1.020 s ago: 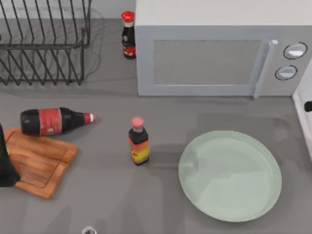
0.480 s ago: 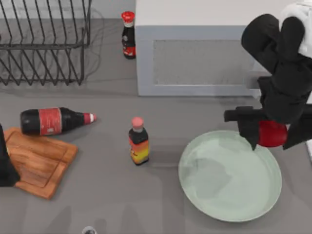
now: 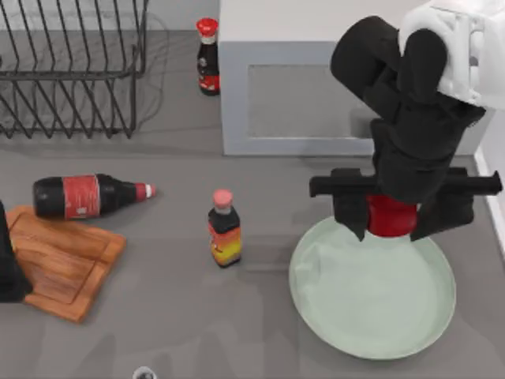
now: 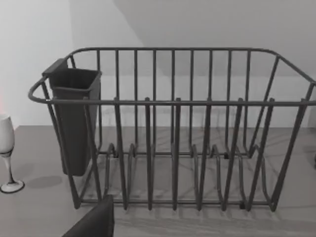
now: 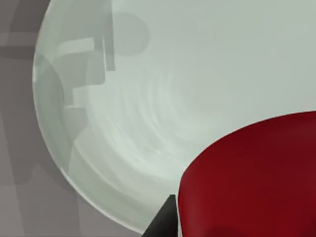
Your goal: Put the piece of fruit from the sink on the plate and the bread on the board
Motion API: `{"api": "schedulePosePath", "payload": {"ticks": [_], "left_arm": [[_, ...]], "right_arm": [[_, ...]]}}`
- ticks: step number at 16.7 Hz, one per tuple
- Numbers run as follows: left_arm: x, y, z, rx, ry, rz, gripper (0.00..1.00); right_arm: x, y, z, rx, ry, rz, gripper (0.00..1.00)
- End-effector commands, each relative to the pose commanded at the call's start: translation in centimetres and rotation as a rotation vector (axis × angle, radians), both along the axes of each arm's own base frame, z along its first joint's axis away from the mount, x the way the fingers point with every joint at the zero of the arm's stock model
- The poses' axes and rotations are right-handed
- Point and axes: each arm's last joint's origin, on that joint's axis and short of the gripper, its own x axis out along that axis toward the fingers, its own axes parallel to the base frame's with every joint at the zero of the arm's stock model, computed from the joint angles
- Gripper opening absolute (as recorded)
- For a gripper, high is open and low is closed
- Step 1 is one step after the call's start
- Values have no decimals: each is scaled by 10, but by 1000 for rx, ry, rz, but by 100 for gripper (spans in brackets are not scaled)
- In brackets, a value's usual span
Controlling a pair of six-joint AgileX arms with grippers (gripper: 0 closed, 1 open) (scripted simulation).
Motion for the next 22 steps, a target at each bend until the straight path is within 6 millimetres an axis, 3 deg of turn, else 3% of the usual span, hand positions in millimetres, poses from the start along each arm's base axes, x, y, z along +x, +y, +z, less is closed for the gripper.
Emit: {"api": "schedulePosePath", "payload": {"ticks": [3,16,22], "left_arm": [[0,0,0,0,0,0,100],[0,0,0,0,0,0,100],[0,0,0,0,0,0,100]], "right_arm": [[0,0,0,0,0,0,0],[0,0,0,0,0,0,98],[0,0,0,0,0,0,100]]}}
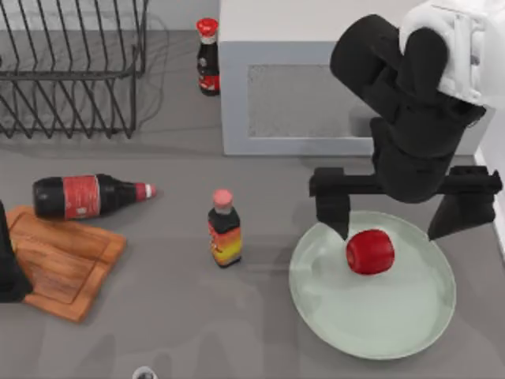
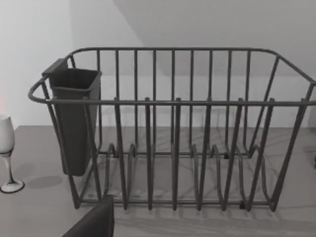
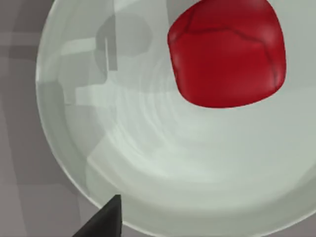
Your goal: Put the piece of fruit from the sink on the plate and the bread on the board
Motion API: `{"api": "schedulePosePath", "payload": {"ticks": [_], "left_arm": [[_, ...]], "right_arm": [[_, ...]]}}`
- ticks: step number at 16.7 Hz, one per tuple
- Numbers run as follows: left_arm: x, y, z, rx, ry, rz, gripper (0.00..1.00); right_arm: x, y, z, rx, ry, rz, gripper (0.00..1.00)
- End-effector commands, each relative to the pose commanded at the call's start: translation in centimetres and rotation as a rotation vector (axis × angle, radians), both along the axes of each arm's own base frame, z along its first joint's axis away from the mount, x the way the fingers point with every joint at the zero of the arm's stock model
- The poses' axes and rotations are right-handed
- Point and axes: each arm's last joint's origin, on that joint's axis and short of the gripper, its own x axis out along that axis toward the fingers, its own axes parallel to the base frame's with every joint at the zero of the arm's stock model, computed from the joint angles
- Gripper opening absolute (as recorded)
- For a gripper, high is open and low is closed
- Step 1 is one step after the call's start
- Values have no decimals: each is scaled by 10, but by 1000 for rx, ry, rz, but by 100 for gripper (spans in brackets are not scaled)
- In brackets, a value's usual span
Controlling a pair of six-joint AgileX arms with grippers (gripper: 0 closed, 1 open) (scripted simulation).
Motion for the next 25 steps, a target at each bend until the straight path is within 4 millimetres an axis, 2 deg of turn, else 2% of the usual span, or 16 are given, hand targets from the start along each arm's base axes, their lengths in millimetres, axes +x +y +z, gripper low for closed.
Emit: {"api": "schedulePosePath", "payload": {"ticks": [5,8,13,16,18,20,22,25], "left_arm": [[0,0,0,0,0,0,100],[0,0,0,0,0,0,100],[0,0,0,0,0,0,100],[0,0,0,0,0,0,100],[0,0,0,0,0,0,100],[0,0,0,0,0,0,100],[0,0,0,0,0,0,100],[0,0,0,0,0,0,100]], "right_arm": [[0,-2,0,3,-5,-1,100],[-5,-19,4,38,-60,-1,100],[-36,-72,24,147,-291,1,100],[-67,-110,32,208,-514,3,100],[-95,-134,34,236,-702,4,100],[-127,-156,25,242,-904,4,100],[-150,-172,1,216,-1084,5,100],[-168,-186,-35,141,-1316,6,100]]}}
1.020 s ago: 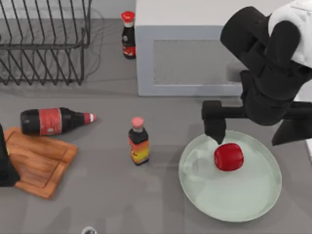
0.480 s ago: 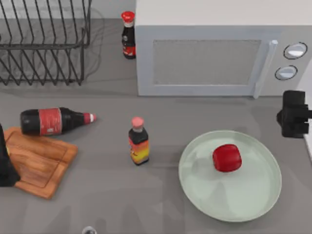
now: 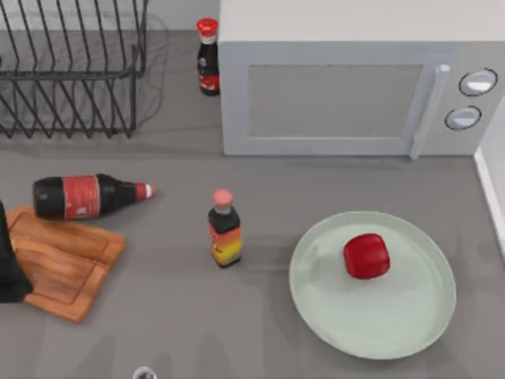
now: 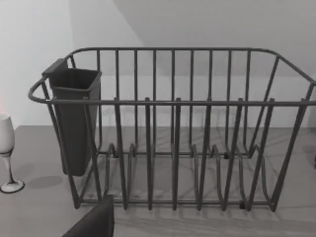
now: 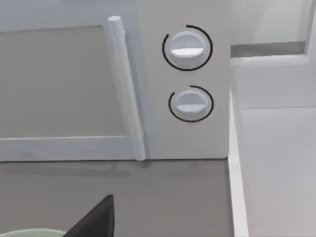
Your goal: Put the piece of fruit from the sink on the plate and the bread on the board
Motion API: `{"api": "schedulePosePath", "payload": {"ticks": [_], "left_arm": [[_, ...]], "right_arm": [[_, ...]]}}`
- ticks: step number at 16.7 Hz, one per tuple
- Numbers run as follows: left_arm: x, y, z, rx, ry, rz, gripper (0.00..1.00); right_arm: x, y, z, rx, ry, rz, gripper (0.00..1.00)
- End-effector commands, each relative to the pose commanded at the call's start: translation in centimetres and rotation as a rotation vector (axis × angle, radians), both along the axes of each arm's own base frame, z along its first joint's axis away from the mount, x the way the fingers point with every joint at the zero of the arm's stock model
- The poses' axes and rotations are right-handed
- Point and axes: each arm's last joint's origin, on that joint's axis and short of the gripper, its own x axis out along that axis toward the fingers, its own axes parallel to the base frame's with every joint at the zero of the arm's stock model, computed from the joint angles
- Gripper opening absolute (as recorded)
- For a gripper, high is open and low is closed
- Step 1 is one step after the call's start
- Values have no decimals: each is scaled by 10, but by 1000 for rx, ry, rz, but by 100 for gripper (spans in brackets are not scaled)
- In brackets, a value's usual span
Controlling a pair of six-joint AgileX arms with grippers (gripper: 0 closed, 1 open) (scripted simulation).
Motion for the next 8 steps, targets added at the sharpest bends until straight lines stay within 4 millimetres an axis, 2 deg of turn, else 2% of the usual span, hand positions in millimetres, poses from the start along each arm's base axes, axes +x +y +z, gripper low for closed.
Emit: {"api": "schedulePosePath", "payload": {"ticks": [4,8], "left_arm": [[0,0,0,0,0,0,100],[0,0,0,0,0,0,100]], "right_arm": [[-6,-10,-28,-76,-207,-74,100],[-7,-13,-35,-99,-253,-95,100]]}}
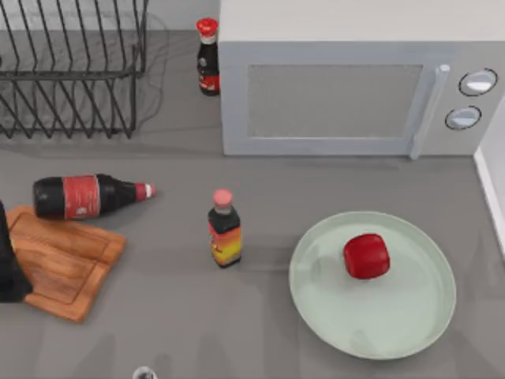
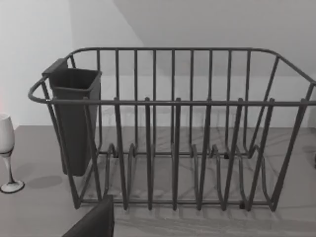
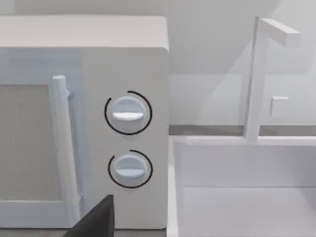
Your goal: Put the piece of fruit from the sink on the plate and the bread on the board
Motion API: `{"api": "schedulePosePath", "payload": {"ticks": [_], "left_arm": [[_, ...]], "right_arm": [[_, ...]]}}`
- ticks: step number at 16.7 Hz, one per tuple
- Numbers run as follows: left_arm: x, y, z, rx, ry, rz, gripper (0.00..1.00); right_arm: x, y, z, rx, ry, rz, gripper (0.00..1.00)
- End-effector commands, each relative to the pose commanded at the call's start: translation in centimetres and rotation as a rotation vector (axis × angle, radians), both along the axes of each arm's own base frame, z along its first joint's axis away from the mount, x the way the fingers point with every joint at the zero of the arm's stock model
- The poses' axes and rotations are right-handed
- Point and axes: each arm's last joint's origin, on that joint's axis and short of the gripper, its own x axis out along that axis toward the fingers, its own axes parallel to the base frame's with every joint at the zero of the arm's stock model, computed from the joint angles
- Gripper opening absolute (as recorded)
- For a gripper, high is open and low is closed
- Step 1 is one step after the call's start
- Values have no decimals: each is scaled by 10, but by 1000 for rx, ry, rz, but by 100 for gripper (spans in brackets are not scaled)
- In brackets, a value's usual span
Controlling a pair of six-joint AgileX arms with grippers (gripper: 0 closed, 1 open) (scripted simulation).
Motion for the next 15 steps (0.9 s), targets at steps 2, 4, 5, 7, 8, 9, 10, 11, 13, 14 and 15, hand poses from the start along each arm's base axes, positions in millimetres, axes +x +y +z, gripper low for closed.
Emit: {"api": "schedulePosePath", "payload": {"ticks": [2,4,5,7,8,9,10,11,13,14,15], "left_arm": [[0,0,0,0,0,0,100],[0,0,0,0,1,0,100],[0,0,2,2,10,1,100],[1,1,10,13,58,6,100],[2,1,15,21,97,9,100],[4,2,22,30,146,12,100],[7,3,29,40,203,14,100],[11,4,36,50,270,17,100],[24,6,51,70,422,19,100],[32,8,57,80,507,18,100],[43,10,63,88,595,16,100]], "right_arm": [[0,0,0,0,0,0,100],[0,0,0,0,0,0,100],[0,0,0,0,0,0,100],[0,0,0,0,0,0,100],[0,0,0,0,0,0,100],[0,0,0,0,0,0,100],[0,0,0,0,0,0,100],[0,0,0,0,0,0,100],[0,0,0,0,0,0,100],[0,0,0,0,0,0,100],[0,0,0,0,0,0,100]]}}
